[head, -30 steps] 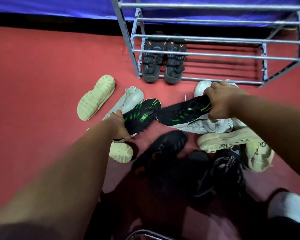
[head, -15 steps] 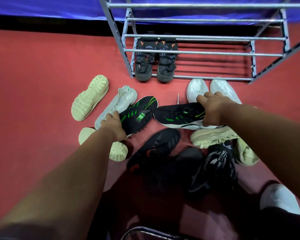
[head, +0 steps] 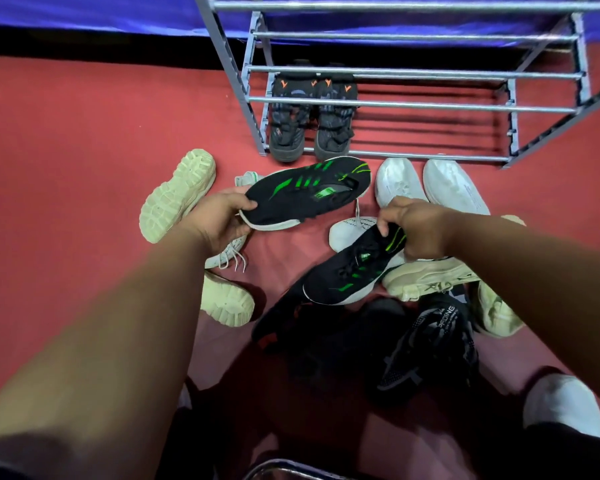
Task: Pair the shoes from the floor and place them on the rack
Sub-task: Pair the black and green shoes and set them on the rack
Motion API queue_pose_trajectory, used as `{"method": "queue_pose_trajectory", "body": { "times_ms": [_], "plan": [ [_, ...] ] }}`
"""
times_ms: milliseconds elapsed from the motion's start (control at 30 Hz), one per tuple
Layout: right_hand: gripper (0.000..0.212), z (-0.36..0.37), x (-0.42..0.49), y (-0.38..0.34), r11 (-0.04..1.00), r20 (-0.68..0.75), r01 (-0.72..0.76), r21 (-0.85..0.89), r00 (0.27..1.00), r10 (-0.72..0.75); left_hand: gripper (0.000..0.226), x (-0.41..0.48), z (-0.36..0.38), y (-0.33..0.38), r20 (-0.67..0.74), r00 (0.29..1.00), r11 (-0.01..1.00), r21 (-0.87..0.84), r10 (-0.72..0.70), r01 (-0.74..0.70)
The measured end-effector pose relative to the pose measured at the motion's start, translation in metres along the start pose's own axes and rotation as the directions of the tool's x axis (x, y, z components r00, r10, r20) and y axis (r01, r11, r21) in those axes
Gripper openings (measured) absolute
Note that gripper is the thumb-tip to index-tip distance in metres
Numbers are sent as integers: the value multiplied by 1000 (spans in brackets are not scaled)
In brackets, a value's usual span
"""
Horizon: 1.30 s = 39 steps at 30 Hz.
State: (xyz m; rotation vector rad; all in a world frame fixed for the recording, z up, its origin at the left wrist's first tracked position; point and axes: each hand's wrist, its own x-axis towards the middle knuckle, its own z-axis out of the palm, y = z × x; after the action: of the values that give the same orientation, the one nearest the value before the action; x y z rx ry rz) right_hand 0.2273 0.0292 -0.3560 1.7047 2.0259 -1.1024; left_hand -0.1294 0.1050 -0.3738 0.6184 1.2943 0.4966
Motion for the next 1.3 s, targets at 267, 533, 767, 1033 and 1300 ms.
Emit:
{"method": "queue_pose_trajectory", "body": {
  "times_ms": [267, 533, 767, 1033, 1300],
  "plan": [
    [55, 9, -6, 17, 959, 3, -61, 278, 998, 62, 15, 15, 30, -15, -51, 999, 996, 87, -9, 14],
    [55, 6, -7, 16, 870, 48, -96, 484, 995, 83, 30, 29, 47, 8, -81, 996, 998, 57, 32, -28],
    [41, 30, -1, -17, 994, 18, 12, 112, 1000, -14, 33, 44, 62, 16, -360, 893, 760, 649, 271, 31],
    [24, 24, 21, -13, 992, -369, -39, 117, 926, 80, 49, 22, 109, -33, -477, 873, 655, 629, -101, 419],
    [102, 16, 62, -3, 982, -289, -162, 99, 939, 184, 113, 2, 182, -95, -452, 842, 783, 391, -293, 483]
  ]
}}
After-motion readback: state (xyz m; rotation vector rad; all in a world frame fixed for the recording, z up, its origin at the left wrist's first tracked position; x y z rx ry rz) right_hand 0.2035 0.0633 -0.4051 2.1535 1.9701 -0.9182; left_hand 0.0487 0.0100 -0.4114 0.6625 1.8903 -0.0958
